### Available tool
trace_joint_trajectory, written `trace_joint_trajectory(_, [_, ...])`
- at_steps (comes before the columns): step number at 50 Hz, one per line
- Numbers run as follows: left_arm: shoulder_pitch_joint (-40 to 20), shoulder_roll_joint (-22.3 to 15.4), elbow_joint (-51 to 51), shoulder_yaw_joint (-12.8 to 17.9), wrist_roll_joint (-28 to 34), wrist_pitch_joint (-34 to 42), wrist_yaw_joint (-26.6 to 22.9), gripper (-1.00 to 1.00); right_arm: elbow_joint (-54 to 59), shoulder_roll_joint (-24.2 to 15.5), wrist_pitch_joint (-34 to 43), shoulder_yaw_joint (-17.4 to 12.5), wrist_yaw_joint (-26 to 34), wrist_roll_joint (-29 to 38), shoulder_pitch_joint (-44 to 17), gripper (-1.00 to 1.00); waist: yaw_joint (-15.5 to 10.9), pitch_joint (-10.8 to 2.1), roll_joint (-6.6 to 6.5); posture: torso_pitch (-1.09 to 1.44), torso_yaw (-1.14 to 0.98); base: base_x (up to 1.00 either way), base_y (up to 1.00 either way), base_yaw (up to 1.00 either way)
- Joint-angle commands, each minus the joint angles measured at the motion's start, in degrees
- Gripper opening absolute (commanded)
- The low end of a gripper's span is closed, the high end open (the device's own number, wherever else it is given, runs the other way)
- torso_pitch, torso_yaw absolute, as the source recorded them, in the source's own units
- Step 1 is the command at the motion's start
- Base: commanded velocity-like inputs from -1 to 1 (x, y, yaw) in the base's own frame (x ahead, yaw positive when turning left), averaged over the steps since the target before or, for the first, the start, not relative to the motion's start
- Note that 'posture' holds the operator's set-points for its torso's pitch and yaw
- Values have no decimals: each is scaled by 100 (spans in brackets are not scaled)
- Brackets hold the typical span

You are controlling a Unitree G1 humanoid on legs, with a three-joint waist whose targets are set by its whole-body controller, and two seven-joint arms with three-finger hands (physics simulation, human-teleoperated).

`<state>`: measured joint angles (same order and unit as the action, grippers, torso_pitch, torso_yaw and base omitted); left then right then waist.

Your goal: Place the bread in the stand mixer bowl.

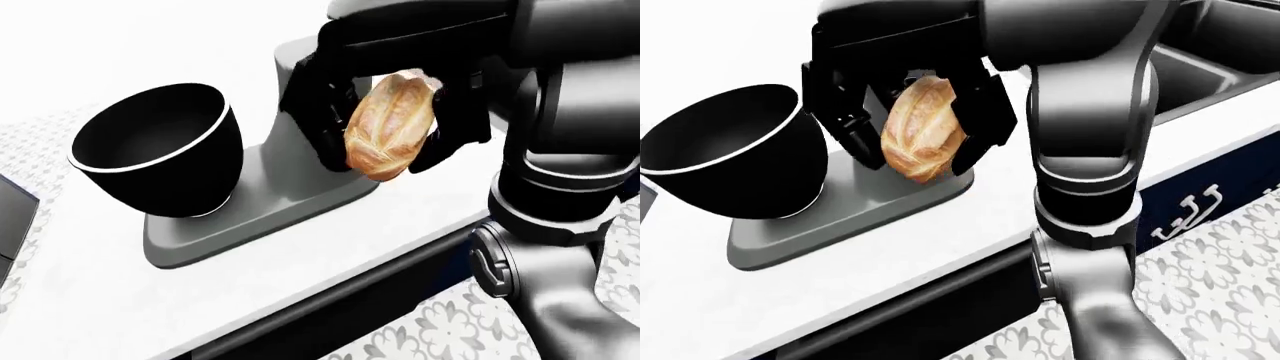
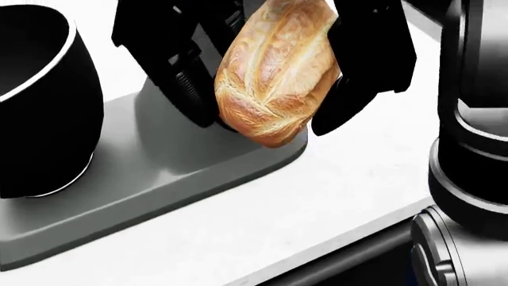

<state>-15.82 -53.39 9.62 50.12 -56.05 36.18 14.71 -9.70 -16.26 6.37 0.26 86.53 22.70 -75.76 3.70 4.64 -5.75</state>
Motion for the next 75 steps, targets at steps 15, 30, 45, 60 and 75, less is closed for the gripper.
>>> trace_joint_trajectory(15, [7, -177, -20, 227, 99, -241, -155, 100, -354, 832, 336, 241, -23, 359, -424, -100, 58, -110, -104, 0, 0, 0, 0, 0])
trace_joint_trajectory(30, [111, -155, -142, 405, 157, -268, -280, 100, 1648, 1481, -868, 379, -1013, 607, -1281, -100, 94, -112, -187, 0, 0, 0, 0, 0])
trace_joint_trajectory(45, [131, -159, -152, 424, 154, -278, -288, 100, 4400, 1528, -2490, 281, -2410, 794, -2260, -100, 99, -157, -231, 0, 0, 0, 0, 0])
trace_joint_trajectory(60, [127, -169, -162, 436, 138, -271, -283, 100, 5299, 1915, -2873, 368, -3058, 970, -2709, -100, 107, -142, -261, 0, 0, 0, 0, 0])
trace_joint_trajectory(75, [151, -142, -178, 452, 149, -279, -309, 100, 6519, 2243, -3455, 426, -4003, 1392, -3042, -100, 103, -143, -275, 0, 0, 0, 0, 0])
